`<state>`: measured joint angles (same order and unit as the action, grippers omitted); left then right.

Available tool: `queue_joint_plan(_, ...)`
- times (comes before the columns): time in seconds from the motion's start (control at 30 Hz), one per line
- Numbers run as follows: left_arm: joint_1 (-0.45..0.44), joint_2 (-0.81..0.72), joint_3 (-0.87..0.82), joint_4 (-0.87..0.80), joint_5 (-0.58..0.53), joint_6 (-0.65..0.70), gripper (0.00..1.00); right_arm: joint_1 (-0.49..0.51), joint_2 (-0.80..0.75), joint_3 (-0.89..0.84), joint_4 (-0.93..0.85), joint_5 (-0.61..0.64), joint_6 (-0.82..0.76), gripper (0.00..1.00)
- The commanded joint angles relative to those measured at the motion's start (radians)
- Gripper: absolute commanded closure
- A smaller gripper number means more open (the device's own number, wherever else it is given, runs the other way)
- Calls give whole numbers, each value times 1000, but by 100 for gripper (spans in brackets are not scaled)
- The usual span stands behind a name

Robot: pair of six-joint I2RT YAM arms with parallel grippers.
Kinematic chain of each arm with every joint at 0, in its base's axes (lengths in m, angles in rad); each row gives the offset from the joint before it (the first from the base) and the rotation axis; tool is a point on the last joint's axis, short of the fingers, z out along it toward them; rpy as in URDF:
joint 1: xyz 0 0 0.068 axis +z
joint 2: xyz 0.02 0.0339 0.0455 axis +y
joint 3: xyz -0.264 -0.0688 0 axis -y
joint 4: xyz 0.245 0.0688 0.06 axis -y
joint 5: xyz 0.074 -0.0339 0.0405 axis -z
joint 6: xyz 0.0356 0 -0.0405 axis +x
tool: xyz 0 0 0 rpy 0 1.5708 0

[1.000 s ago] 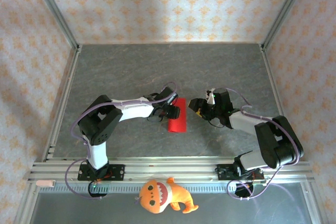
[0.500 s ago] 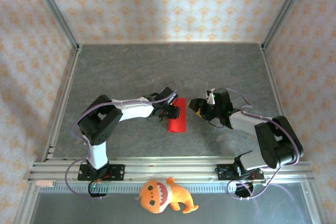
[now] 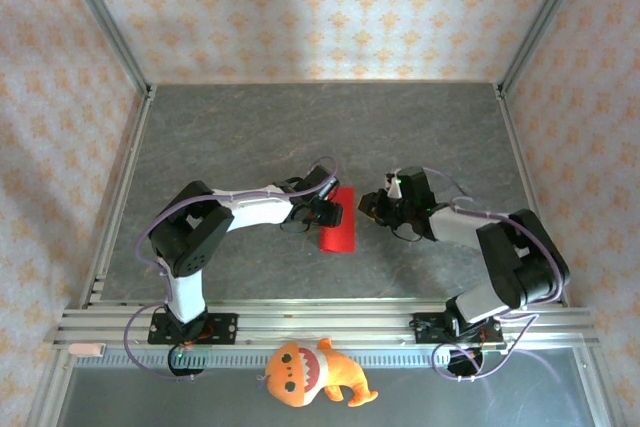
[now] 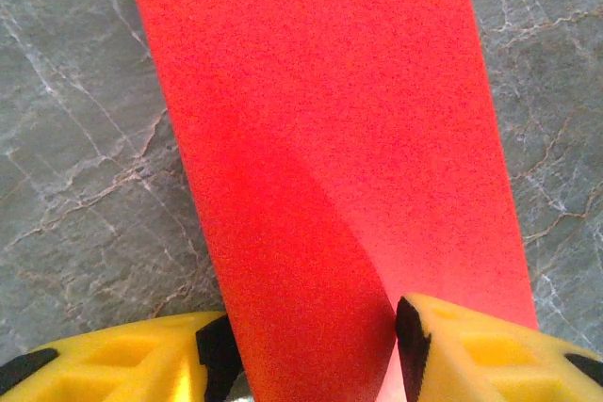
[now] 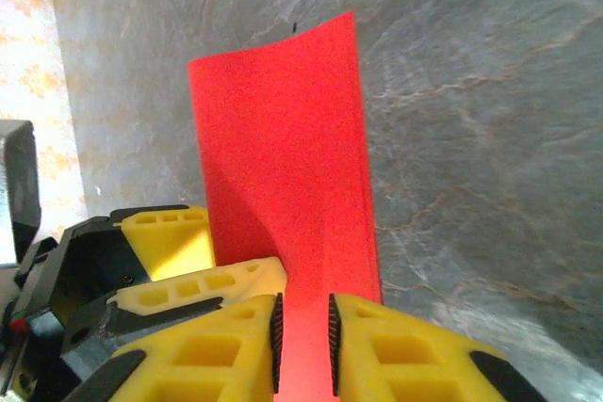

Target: Fold a paper plane with a square sheet of paper (pick it up from the middle)

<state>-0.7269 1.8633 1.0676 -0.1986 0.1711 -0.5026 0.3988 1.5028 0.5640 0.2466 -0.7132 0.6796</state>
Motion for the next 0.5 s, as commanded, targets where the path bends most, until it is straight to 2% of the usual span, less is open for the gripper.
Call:
queue_joint_plan(0.0, 33, 117, -35, -10, -130, 30, 44, 43, 45, 55, -29, 45, -13, 84)
queue_joint_plan(0.2, 33, 115, -41, -5, -128, 25, 44, 85, 125, 107, -52, 75, -11, 99)
queue_joint_plan(0.47, 32, 120, -47, 2, -128, 21, 44, 101, 160, 119, -51, 45, -17, 100)
